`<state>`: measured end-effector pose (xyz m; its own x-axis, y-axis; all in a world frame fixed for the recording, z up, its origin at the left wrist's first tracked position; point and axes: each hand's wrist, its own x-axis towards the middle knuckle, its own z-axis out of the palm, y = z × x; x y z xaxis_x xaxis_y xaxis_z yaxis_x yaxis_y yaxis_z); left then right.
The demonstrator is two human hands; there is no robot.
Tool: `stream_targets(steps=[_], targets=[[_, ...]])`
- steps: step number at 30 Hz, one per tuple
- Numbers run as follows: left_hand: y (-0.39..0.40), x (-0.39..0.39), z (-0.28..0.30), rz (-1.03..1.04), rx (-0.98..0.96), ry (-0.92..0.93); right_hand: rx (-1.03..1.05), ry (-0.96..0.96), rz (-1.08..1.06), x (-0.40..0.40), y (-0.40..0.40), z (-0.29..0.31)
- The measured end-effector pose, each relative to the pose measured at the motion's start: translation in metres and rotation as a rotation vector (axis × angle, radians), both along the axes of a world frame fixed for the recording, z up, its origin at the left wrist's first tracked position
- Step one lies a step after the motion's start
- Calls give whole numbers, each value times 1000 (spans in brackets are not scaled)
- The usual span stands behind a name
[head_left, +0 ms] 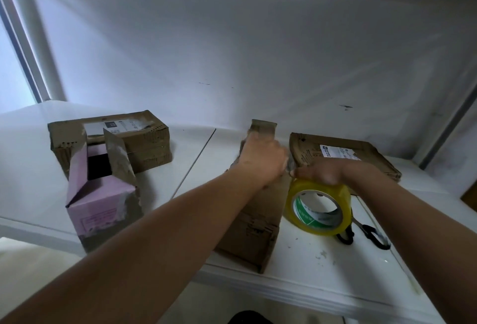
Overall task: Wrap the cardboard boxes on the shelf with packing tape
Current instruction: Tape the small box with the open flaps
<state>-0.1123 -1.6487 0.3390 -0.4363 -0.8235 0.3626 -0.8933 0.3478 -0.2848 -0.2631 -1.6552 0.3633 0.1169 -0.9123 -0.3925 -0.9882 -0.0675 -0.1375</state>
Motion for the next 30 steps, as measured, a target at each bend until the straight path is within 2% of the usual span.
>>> stream_targets(steps=[3,4,10,15,17,21,26,30], targets=[[-6,-12,-14,-22,286,103,-32,-14,52,-2,4,-3],[-10,-12,-18,-9,327,128,-41,-20,63,-4,5,-5],[-24,-8,-26,33,328,249,-48,-49,72,-5,8,-9],[-21,-3,-25,-41,296,111,-31,-46,64,-5,9,-8],[-18,0,-21,-45,226,44,-23,-68,33,-5,10,-8],[-17,6,-16,41,55,-46,-19,-68,12,-5,13,-7],[-16,13,-16,194,5,-181,4,-99,-3,-7,13,-8],[-11,-11,-12,56,8,-242,-6,-143,-5,-8,10,-12]])
